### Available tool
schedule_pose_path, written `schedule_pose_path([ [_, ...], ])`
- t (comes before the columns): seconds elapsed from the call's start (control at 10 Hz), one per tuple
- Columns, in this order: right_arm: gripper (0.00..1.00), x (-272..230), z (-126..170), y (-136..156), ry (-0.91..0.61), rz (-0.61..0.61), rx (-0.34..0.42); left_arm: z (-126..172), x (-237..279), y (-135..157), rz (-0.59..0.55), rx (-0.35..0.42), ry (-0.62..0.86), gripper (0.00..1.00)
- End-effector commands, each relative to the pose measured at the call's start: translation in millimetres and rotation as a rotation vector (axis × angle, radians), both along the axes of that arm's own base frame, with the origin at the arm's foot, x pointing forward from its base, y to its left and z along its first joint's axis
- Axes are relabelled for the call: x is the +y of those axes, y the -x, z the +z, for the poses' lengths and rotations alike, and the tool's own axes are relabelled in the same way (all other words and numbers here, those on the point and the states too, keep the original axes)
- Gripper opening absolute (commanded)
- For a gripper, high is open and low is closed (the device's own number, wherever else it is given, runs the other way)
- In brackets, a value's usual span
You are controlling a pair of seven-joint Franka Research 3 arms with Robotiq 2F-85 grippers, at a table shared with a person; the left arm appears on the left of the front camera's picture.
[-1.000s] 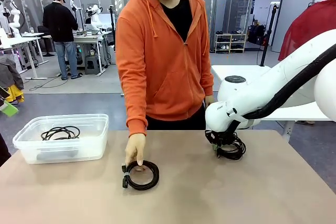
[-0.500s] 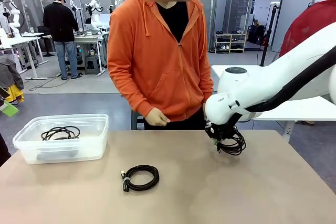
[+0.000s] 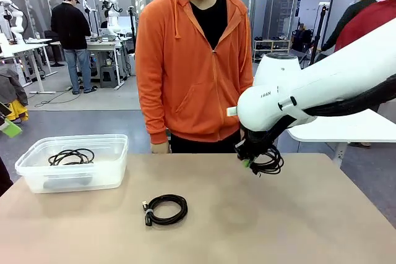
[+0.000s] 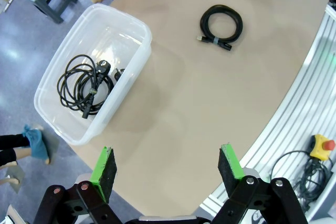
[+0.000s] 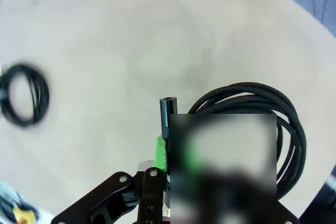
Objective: Organize and store the cables.
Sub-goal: Place the USB Extension Cable into the Organizing box.
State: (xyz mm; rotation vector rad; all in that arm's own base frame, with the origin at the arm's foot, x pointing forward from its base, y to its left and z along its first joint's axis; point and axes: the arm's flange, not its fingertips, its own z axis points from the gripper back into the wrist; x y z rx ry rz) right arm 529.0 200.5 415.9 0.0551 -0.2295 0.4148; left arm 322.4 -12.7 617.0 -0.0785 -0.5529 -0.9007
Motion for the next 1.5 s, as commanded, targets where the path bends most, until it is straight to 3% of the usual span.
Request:
schedule_pose_path([
  [0.0,0.0,10,-5,36,0.035,0.266,0.032,1,0,-1,0.014,-0.003,-0.014,0.98],
  [0.2,0.0,36,-9,65,0.079,0.472,0.008,1,0,-1,0.014,-0.003,-0.014,0.98],
  [0.4,0.0,66,-8,94,0.052,0.683,0.079,1,0,-1,0.014,-0.003,-0.014,0.98],
  [0.6,0.0,83,-18,105,0.065,0.834,0.088,1,0,-1,0.014,-0.003,-0.014,0.98],
  [1.1,0.0,127,-50,141,0.054,1.087,0.147,1,0,-1,0.014,-0.003,-0.014,0.98],
  [1.4,0.0,137,-69,146,-0.005,1.084,0.184,1,0,-1,0.014,-0.003,-0.014,0.98],
])
